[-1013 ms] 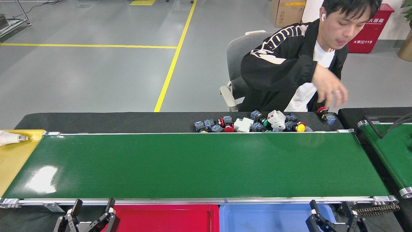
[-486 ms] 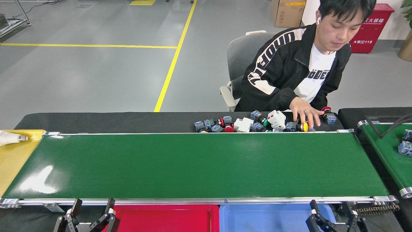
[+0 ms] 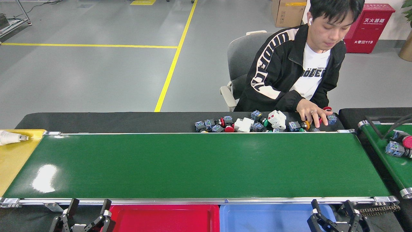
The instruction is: Pick switch part from conveyor to tray
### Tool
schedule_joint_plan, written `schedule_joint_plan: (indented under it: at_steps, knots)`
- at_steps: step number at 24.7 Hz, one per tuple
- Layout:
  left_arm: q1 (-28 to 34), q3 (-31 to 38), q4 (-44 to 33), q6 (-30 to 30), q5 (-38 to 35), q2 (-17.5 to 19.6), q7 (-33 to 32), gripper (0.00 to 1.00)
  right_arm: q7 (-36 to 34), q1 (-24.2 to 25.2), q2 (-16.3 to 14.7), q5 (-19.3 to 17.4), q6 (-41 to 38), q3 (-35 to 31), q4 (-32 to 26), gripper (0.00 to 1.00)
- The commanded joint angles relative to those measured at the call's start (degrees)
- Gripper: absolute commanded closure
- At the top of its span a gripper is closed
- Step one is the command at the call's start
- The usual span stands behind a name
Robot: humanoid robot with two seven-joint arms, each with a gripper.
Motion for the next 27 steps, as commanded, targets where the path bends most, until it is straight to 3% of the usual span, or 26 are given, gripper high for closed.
schedule_joint_plan:
  at_steps: [1, 3, 5, 9, 15, 20, 22, 25, 27]
  knots:
    - [-0.05, 0.23, -0.65, -2.16, 3.39, 0.74, 0.05, 0.00, -0.80, -0.47, -0.27, 0.08, 0.18, -0.33, -0.88, 0.05]
    - [-0.05, 1.73, -0.65, -5.77, 4.88, 0.31, -0.04, 0.00, -0.80, -0.47, -0.19, 0.08, 0.36, -0.33, -0.88, 0.05]
    - [0.13, 2.34, -0.65, -5.68, 4.71, -0.05, -0.48, 0.00, -0.80, -0.83, -0.01, 0.08, 0.36, -0.33, -0.88, 0.05]
    - [0.39, 1.90, -0.65, 0.12, 1.28, 0.13, -5.14, 0.00, -0.71, -1.70, -0.01, 0.08, 0.45, -0.42, -0.88, 0.05]
    - [0.48, 1.55, -0.65, 8.03, -13.49, -0.75, -5.40, 0.00, -0.62, -1.70, 0.25, 0.08, 0.45, -0.42, -0.88, 0.04]
    - [-0.05, 0.94, -0.65, 7.94, -13.31, -1.45, -5.67, 0.00, 0.96, -2.50, 0.17, 0.08, 4.05, -0.42, -0.88, 0.04]
    - [-0.13, 1.02, -0.65, 7.59, -13.22, -1.01, -6.46, 0.00, 3.60, -2.93, -0.62, 0.08, 7.13, -0.68, -0.88, 0.03]
    - [0.04, 1.55, -0.65, 7.50, -13.31, -1.01, -6.90, 0.00, 7.11, -3.46, -4.58, -0.72, 7.74, -4.55, -0.62, 0.03]
    - [0.04, 1.64, -0.65, 7.50, -13.31, -0.66, -6.90, 0.00, 7.20, -5.66, -4.93, -1.59, 8.36, -5.52, 0.96, 0.03]
